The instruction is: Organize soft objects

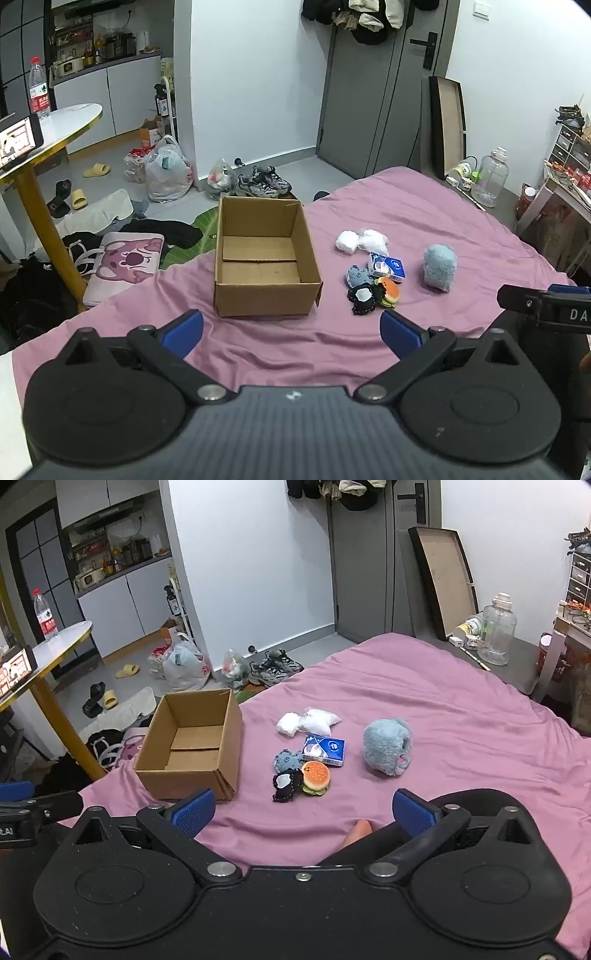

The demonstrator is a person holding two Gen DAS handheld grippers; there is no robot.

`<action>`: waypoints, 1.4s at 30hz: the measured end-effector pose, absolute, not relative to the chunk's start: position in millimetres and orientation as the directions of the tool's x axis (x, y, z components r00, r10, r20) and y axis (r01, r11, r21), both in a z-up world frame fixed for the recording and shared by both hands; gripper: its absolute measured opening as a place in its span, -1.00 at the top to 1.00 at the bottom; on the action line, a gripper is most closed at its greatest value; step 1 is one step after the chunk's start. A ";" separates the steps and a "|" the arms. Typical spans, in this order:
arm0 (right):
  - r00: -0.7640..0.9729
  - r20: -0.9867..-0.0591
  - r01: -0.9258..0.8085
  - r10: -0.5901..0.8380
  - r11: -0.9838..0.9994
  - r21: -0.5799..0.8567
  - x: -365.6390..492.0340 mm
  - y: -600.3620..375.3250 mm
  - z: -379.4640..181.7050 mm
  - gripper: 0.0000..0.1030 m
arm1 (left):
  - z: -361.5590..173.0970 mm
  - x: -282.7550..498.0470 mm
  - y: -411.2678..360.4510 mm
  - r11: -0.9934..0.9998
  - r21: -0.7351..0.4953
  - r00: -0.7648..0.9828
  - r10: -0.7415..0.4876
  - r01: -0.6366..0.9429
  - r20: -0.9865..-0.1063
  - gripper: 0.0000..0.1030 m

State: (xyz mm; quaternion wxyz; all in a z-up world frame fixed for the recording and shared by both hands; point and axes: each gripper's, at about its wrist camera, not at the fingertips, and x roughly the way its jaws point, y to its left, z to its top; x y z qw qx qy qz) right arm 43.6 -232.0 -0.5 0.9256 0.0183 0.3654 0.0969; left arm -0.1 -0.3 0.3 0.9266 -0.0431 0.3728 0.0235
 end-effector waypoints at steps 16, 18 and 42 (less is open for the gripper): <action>0.718 -0.676 -0.170 0.166 0.984 0.061 33.9 -224.6 2.7 -1.00 | 9.4 -12.7 -7.4 0.997 -0.064 0.738 -0.013 -0.041 -0.675 -0.97; 0.715 -0.678 -0.170 0.171 0.983 0.068 37.2 -225.4 1.3 -1.00 | 11.8 -15.2 -9.0 0.998 -0.057 0.741 -0.010 -0.038 -0.672 -0.97; 0.711 -0.684 -0.168 0.161 0.984 0.057 27.0 -232.0 1.4 -1.00 | 19.4 -22.3 -14.5 0.999 -0.040 0.755 -0.004 -0.029 -0.656 -0.97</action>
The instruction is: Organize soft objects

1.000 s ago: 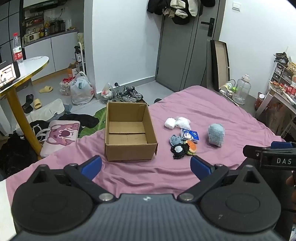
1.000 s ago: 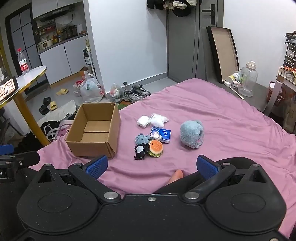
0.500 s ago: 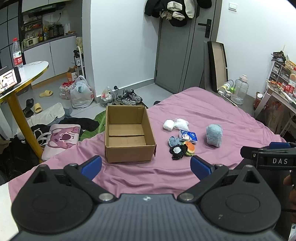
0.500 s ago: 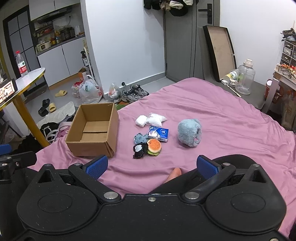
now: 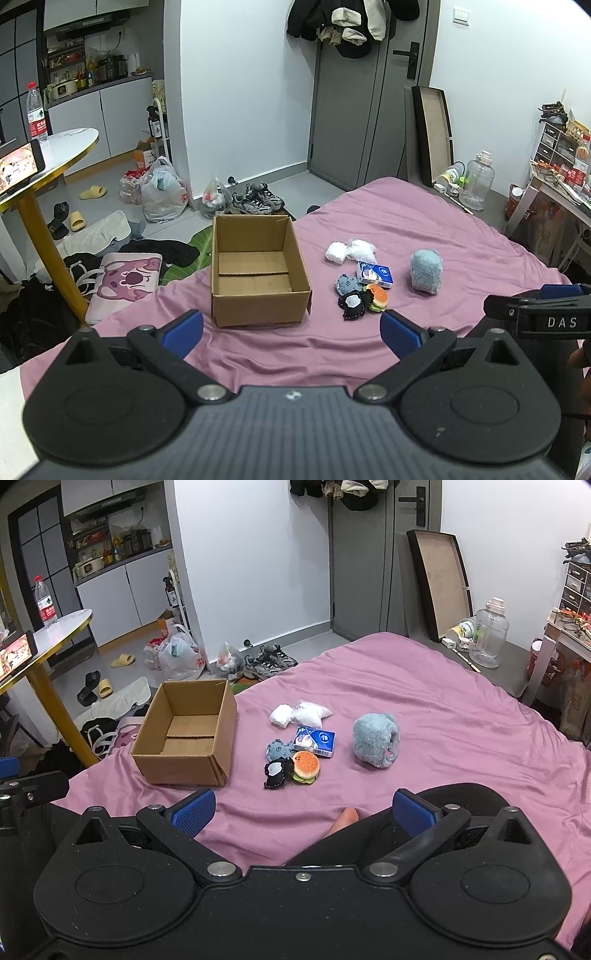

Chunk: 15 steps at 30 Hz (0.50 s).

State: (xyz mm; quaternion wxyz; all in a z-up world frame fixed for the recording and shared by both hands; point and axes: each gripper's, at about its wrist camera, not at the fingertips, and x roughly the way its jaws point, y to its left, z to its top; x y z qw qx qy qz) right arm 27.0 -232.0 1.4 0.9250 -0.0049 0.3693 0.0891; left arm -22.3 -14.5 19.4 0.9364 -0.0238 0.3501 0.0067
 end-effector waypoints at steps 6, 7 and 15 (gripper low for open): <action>0.710 -0.686 -0.169 0.161 0.984 0.056 26.9 -232.7 1.9 -1.00 | 18.9 -22.7 -14.4 0.999 -0.040 0.755 -0.004 -0.029 -0.655 -0.97; 0.710 -0.686 -0.170 0.161 0.984 0.056 26.9 -232.5 1.6 -1.00 | 19.0 -22.8 -14.2 0.999 -0.040 0.756 -0.004 -0.029 -0.655 -0.97; 0.711 -0.686 -0.164 0.155 0.985 0.052 26.9 -233.2 1.0 -1.00 | 19.1 -23.9 -13.8 0.999 -0.044 0.755 -0.007 -0.029 -0.655 -0.97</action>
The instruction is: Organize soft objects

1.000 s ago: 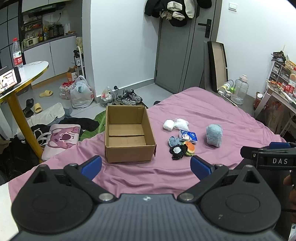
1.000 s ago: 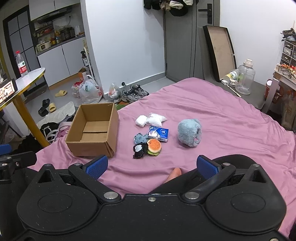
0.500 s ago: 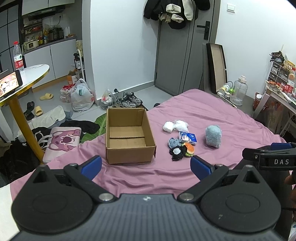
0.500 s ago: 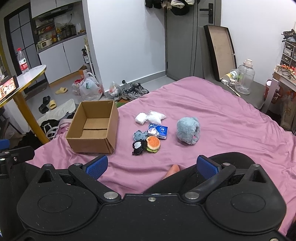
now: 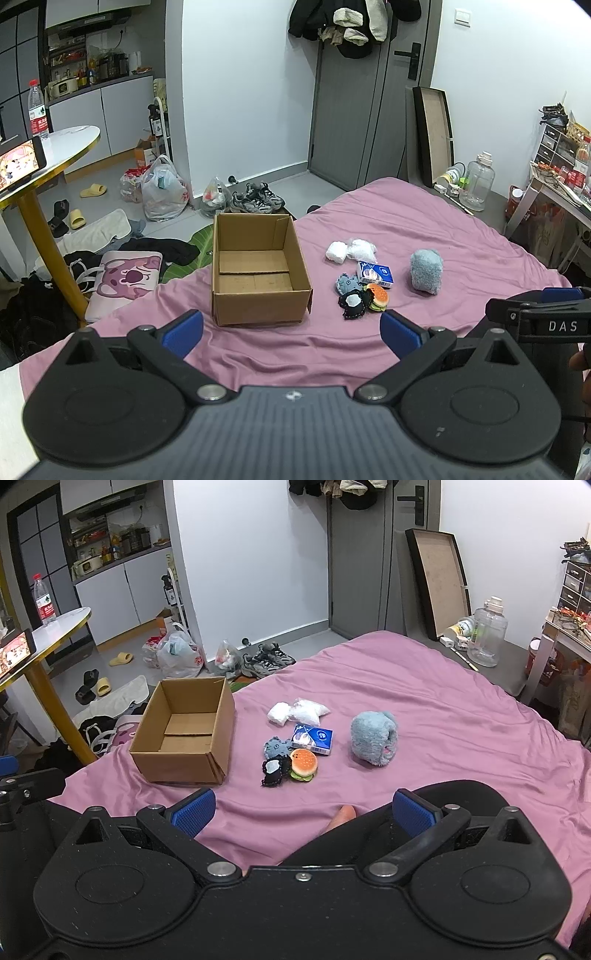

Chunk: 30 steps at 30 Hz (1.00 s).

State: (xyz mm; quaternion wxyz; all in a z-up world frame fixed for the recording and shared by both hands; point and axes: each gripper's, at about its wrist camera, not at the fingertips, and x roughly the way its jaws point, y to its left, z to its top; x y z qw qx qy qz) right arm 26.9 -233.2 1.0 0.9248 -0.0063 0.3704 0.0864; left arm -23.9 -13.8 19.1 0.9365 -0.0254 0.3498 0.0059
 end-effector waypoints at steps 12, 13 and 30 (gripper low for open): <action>0.703 -0.694 -0.165 0.155 0.985 0.052 24.8 -236.3 -1.6 -1.00 | 17.8 -29.2 -10.2 0.998 -0.047 0.752 0.003 -0.045 -0.659 -0.97; 0.703 -0.694 -0.165 0.155 0.985 0.053 24.8 -236.0 -2.0 -1.00 | 17.5 -29.8 -9.7 0.998 -0.048 0.751 0.003 -0.046 -0.660 -0.97; 0.717 -0.680 -0.163 0.154 0.985 0.051 29.3 -238.9 -3.2 -1.00 | 17.1 -17.2 -9.6 0.997 -0.070 0.755 -0.016 -0.039 -0.656 -0.97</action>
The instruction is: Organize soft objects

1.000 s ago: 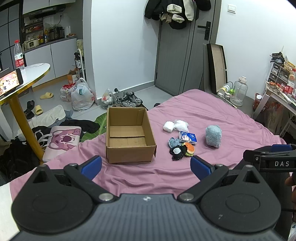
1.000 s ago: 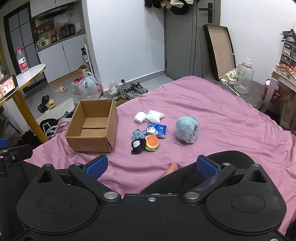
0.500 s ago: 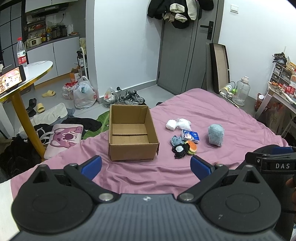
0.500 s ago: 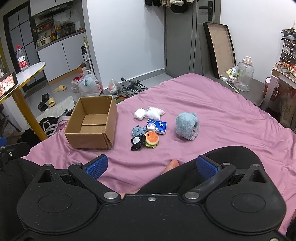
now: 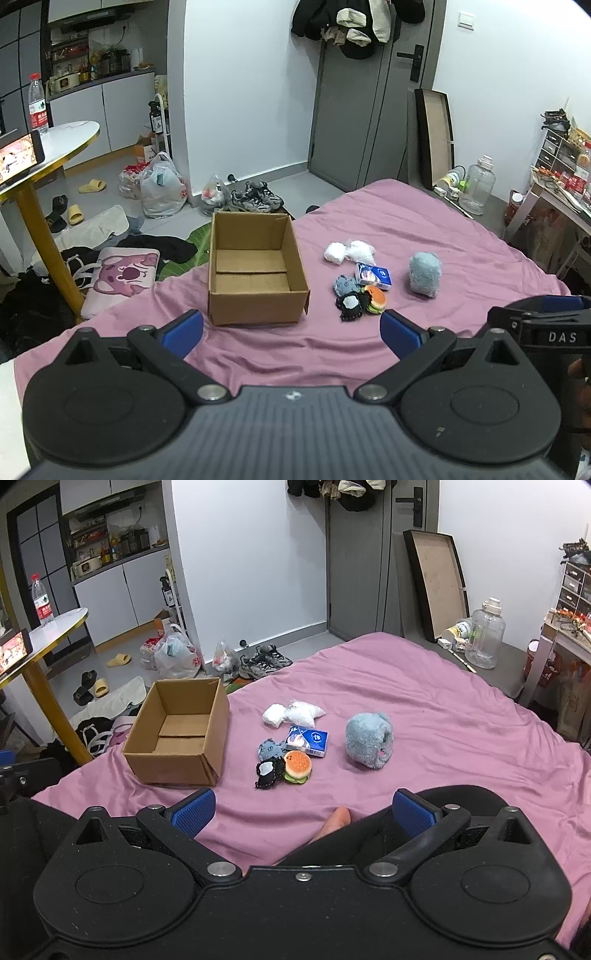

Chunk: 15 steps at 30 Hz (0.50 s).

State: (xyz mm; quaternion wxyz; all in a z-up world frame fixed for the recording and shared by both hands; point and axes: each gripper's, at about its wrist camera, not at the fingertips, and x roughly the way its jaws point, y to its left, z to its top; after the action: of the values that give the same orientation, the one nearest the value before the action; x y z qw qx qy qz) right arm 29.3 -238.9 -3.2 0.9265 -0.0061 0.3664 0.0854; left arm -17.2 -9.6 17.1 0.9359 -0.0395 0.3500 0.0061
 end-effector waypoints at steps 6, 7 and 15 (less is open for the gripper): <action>0.697 -0.693 -0.150 0.184 0.983 0.110 51.5 -251.9 -8.2 -1.00 | 16.8 2.0 -17.4 0.999 -0.049 0.758 -0.016 -0.022 -0.652 -0.97; 0.696 -0.695 -0.146 0.182 0.983 0.110 55.4 -253.8 -9.6 -1.00 | 16.2 7.0 -18.6 0.999 -0.048 0.757 -0.019 -0.017 -0.654 -0.97; 0.682 -0.712 -0.122 0.164 0.986 0.111 87.5 -272.5 -22.3 -1.00 | 3.8 43.2 -25.3 0.997 -0.072 0.740 -0.039 -0.013 -0.671 -0.96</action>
State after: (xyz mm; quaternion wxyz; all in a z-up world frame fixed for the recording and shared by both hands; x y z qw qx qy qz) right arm 87.5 -272.5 -22.3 0.9167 0.0270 0.3909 0.0781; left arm 43.2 -25.3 3.8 0.9322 -0.0360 0.3602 -0.0071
